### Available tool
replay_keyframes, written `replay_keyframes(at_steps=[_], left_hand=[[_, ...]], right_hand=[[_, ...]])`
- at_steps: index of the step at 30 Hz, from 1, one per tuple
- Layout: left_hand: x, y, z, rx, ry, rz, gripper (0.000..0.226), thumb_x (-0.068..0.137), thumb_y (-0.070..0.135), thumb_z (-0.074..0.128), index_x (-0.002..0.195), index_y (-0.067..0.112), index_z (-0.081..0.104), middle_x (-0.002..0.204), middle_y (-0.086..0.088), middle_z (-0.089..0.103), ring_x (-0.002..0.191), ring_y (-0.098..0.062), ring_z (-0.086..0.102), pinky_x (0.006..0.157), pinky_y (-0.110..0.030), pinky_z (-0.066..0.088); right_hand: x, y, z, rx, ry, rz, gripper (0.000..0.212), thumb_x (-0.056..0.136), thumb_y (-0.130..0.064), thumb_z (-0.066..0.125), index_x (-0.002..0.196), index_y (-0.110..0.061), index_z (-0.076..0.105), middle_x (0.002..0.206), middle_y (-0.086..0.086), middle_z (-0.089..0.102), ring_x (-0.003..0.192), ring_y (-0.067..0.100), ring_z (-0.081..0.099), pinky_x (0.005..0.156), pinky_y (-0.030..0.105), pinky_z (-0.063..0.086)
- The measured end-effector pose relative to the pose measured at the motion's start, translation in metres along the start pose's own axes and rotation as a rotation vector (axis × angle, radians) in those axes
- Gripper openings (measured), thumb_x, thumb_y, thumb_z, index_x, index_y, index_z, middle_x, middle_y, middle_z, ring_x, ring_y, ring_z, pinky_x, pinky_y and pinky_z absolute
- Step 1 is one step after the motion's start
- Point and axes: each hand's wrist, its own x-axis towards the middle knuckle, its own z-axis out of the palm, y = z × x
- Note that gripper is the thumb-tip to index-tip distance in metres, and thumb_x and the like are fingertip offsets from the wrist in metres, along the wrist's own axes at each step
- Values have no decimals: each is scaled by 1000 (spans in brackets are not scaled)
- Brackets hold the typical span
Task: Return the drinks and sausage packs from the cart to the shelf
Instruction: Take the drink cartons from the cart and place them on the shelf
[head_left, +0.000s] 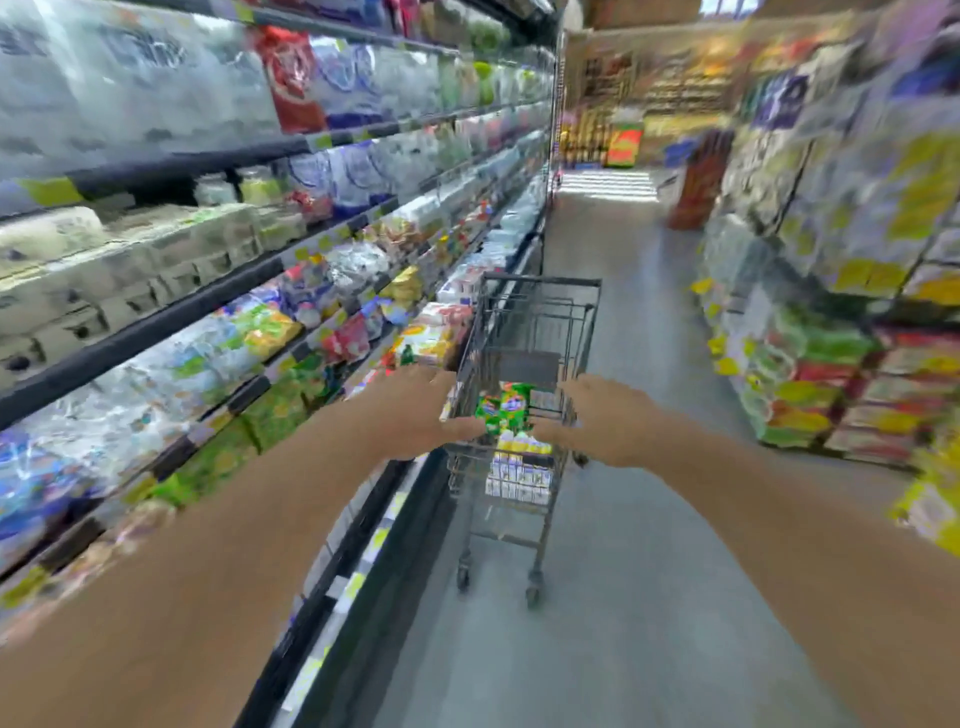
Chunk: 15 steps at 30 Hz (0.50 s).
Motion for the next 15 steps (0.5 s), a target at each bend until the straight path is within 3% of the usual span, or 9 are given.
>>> replay_keyframes(at_steps=[5,10,15], left_hand=[[64,10,12,-20,-40,74,92,85,79,30,155,20,18,160,-9,24,147,-29,21,118,-52,19],[136,-17,21,-11,-31,157,90,84,79,28,152,20,25,157,-10,30,144,-30,27,117,-53,22],[218,-60,25,-16,-41,212,93,86,77,28,156,17,15,160,-11,23,147,-32,20,118,-56,17]], right_hand=[[40,24,12,11,-10,41,94,84,-79,37,153,-15,28,158,9,31,145,30,30,118,48,26],[105,29,15,25,-8,77,99,82,-81,38,153,-13,29,157,9,34,143,30,34,116,49,29],[176,28,5,44,-10,135,96,86,-77,38,156,-13,22,162,8,26,147,28,26,120,48,24]])
